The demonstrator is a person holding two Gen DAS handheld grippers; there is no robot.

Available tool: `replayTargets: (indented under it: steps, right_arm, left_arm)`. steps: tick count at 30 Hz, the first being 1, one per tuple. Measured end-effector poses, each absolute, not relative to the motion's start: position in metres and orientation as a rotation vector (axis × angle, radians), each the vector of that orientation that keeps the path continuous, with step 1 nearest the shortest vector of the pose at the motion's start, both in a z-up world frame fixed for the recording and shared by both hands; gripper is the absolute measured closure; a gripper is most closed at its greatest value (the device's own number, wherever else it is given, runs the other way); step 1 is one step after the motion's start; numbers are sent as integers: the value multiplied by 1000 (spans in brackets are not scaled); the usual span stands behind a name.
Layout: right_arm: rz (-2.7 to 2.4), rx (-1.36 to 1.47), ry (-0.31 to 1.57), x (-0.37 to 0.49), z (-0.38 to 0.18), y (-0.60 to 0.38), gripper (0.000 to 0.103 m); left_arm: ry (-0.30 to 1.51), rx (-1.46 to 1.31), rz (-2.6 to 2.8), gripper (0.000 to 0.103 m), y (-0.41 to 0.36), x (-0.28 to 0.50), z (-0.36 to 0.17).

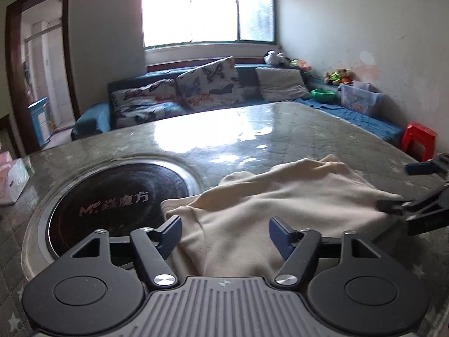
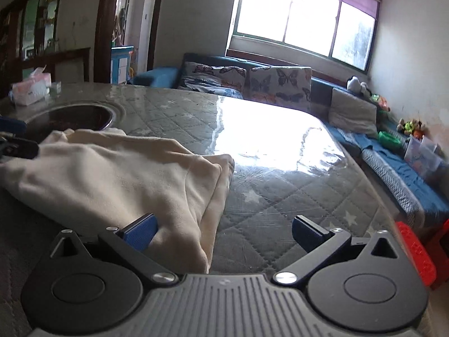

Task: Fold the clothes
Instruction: 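Press and smooth the folded cream T-shirt with both open tools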

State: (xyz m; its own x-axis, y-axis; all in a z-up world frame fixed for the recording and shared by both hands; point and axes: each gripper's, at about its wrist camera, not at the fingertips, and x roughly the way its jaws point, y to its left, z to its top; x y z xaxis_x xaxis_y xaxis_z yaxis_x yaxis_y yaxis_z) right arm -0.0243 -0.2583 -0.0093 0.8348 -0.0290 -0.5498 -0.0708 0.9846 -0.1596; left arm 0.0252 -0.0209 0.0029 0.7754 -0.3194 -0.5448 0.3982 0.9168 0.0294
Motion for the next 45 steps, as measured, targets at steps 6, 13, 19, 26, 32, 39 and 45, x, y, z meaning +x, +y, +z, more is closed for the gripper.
replayTargets:
  steps: [6, 13, 19, 26, 32, 39, 45]
  right_arm:
    - [31, -198, 598, -15, -8, -260, 0]
    - [52, -242, 612, 3, -3, -258, 0]
    - [49, -261, 601, 45, 9, -248, 0]
    - [31, -319, 661, 93, -9, -236, 0]
    - [33, -314, 667, 99, -8, -234, 0]
    - [71, -314, 654, 109, -4, -215, 0]
    - [64, -313, 670, 110, -12, -215, 0]
  left_arm:
    - [611, 139, -312, 42, -6, 42, -11]
    - [618, 126, -298, 42, 4, 53, -8]
    - [593, 145, -313, 42, -11, 74, 2]
    - [614, 188, -329, 42, -28, 98, -5]
    - [618, 195, -352, 43, -33, 106, -5]
    - [638, 220, -370, 42, -47, 118, -10]
    - [646, 237, -377, 40, -48, 121, -11]
